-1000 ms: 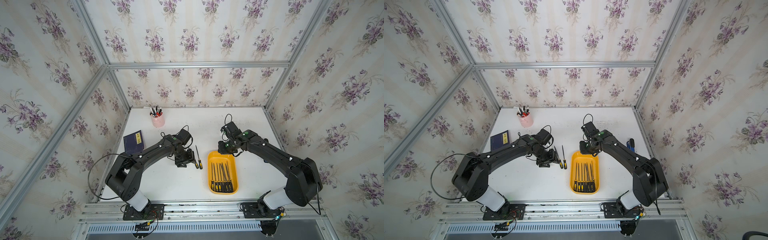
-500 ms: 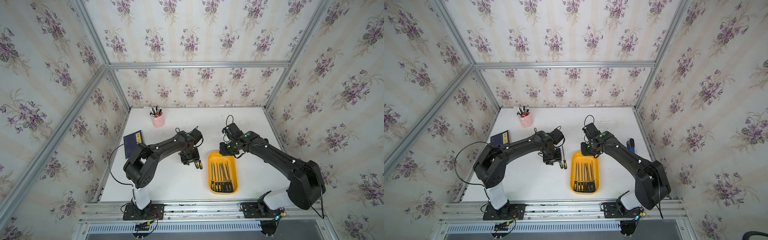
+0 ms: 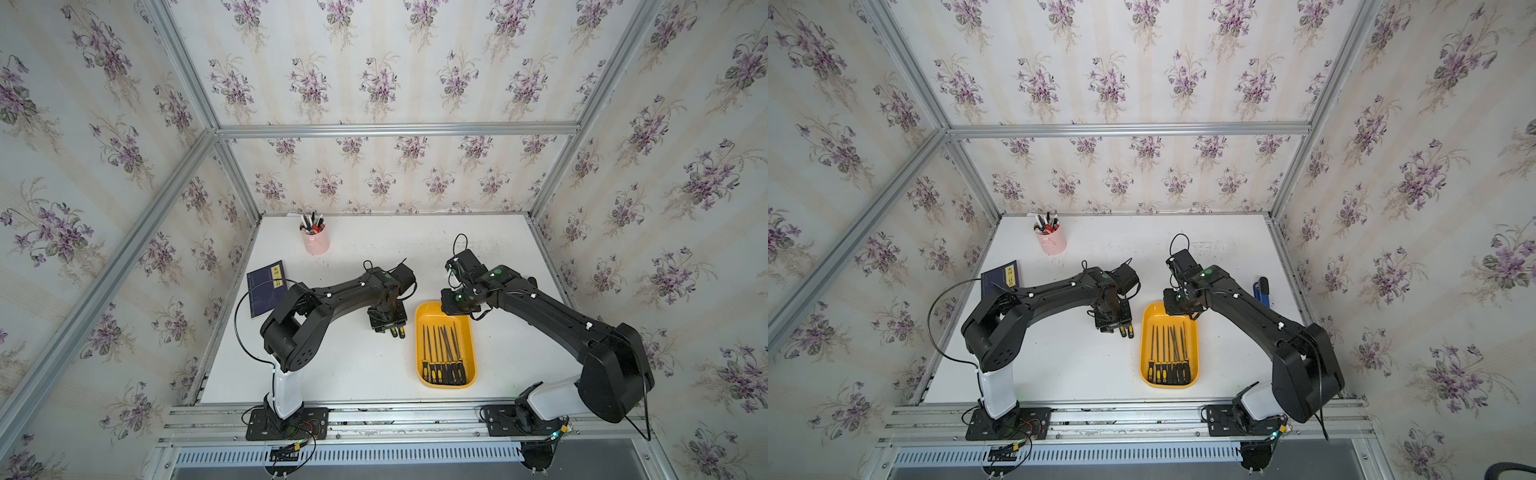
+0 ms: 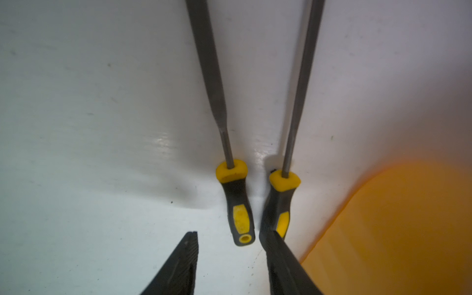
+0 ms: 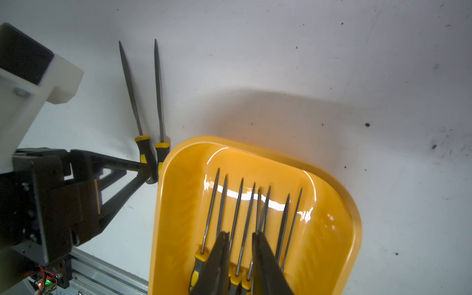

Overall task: Put the file tool into the storage box
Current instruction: Pick up the file tool from the center of the board.

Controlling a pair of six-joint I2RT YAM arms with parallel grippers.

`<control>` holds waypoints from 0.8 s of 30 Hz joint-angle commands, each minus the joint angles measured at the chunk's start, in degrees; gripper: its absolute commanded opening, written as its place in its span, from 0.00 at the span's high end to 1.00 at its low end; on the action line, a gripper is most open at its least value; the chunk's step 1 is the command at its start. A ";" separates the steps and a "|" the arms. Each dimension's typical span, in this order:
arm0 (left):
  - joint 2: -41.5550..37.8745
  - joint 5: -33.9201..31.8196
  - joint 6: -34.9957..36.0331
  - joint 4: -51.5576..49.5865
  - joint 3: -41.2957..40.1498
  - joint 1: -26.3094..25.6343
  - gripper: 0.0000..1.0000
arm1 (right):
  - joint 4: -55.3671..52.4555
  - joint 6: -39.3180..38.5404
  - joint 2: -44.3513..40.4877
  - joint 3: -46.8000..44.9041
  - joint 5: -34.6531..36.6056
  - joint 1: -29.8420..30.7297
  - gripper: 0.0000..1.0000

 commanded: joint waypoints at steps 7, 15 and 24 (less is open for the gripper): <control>2.30 -2.11 -0.84 -0.20 0.60 -0.12 0.63 | 0.73 -2.09 0.05 -0.27 0.03 -0.01 0.79; 1.45 -3.30 0.99 -0.30 -1.49 0.86 0.80 | 1.03 -2.55 0.70 0.77 -0.39 -0.03 0.78; -7.97 1.28 9.89 -0.13 -7.81 3.57 0.88 | 0.93 -2.40 1.85 1.54 -0.58 -0.04 0.79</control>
